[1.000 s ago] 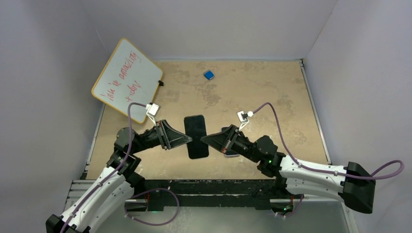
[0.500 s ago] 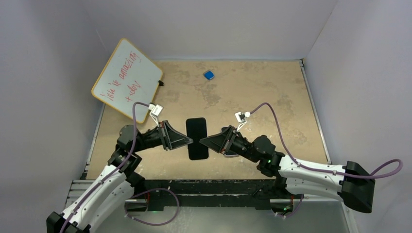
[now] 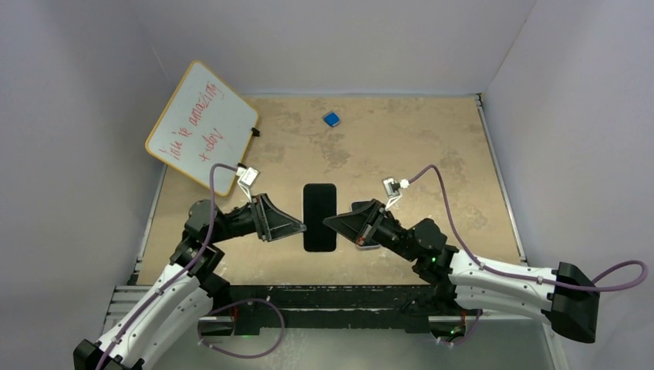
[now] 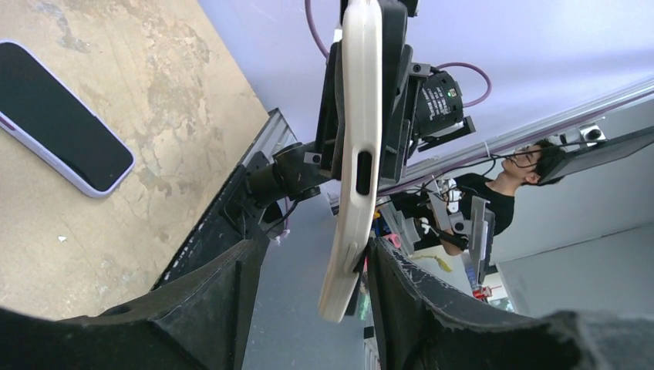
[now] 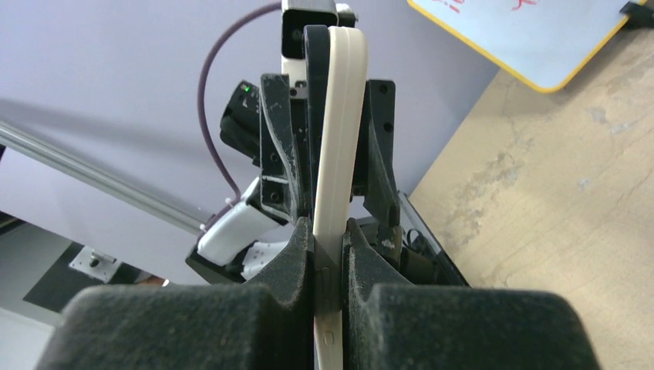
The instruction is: Put the phone into the phone case
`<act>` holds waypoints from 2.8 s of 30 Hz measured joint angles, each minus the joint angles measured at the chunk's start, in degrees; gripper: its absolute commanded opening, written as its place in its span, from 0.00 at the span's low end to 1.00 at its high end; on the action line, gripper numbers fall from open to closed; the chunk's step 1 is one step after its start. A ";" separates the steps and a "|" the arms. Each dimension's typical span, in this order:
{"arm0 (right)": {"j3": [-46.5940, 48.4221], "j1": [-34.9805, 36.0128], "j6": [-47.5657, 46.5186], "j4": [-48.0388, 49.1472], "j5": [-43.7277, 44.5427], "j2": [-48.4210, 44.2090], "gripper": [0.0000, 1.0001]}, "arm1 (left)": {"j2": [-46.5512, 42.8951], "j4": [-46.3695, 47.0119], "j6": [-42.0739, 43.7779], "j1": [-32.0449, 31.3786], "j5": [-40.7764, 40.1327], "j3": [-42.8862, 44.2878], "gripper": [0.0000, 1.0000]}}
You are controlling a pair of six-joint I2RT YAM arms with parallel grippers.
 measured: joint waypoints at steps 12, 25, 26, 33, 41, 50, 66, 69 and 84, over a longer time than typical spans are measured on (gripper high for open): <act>-0.63 0.00 -1.51 2.23 5.44 0.42 0.00 | 3.61 4.83 -3.54 -0.33 1.05 -0.96 0.27; -0.04 -0.04 -2.71 0.02 5.53 3.91 0.30 | -1.14 -1.29 6.97 -0.81 -2.12 -3.08 0.00; 0.42 -0.04 -2.97 -0.22 5.18 4.11 0.23 | -2.05 -2.34 8.35 -0.83 -2.54 -2.86 0.00; 1.70 -0.17 -5.79 0.04 2.21 4.24 0.00 | -3.30 -10.88 14.40 -1.07 -4.37 2.93 0.47; 1.57 -0.13 -9.44 -4.04 -5.03 -0.76 0.00 | -0.22 -13.68 16.13 -1.03 -4.28 9.38 0.56; 1.29 -0.11 -11.13 -6.54 -9.90 -1.46 0.00 | -0.85 -9.73 14.53 -1.03 -4.37 9.40 0.52; 1.25 -0.11 -11.37 -6.54 -11.06 -0.24 0.49 | -3.82 -0.57 9.62 -1.07 -6.58 2.32 0.00; 1.81 -0.11 -11.43 -7.02 -10.78 -0.22 0.52 | -3.89 0.00 9.64 -1.07 -6.32 1.81 0.00; 9.27 -0.11 -12.33 -11.39 -10.16 0.02 0.57 | -2.29 7.65 9.86 -1.05 1.07 0.92 0.00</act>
